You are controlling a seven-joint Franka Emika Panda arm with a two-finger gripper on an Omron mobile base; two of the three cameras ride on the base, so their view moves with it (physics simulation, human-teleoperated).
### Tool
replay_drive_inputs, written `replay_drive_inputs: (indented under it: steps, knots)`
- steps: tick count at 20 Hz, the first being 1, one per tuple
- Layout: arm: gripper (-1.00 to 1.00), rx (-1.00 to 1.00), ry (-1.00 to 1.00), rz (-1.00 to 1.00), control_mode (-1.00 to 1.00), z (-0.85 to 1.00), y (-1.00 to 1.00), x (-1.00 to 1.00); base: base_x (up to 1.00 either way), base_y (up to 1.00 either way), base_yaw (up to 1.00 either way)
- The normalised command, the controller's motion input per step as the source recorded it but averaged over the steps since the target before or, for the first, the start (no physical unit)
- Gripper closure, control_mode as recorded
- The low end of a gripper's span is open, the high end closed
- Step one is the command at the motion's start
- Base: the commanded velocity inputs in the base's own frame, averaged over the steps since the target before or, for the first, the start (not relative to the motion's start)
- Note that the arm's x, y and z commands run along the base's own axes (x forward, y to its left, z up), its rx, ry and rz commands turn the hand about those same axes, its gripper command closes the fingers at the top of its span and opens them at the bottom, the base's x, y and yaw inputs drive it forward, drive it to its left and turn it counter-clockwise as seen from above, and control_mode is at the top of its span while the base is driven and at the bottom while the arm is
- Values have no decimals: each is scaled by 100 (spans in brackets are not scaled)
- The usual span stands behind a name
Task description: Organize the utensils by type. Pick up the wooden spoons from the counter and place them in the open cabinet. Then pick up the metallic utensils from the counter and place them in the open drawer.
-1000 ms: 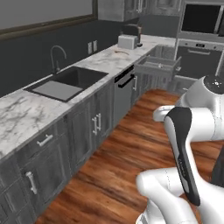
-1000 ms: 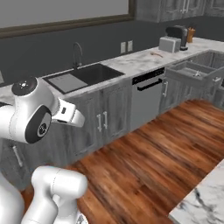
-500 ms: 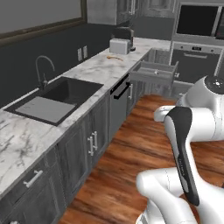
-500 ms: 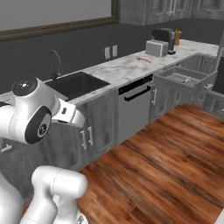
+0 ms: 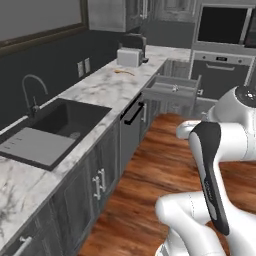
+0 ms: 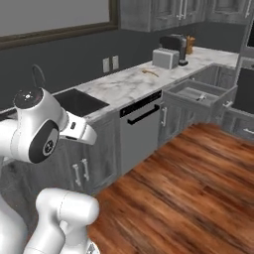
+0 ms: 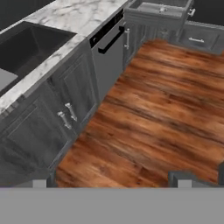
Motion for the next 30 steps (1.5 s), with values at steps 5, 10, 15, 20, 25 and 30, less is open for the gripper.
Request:
replay_drive_inputs:
  steps: [5,10,15,20,25,30]
  knots:
    - [-100,0,0,0,100,0,0,0,100,0,-7]
    - [-100,0,0,0,100,0,0,0,100,-5,0]
    - [-100,0,0,0,100,0,0,0,100,-44,1]
    - [-100,0,0,0,100,0,0,0,96,-59,19]
    - [-100,0,0,0,100,0,0,0,83,-52,23]
    - [-100,0,0,0,100,0,0,0,100,-44,48]
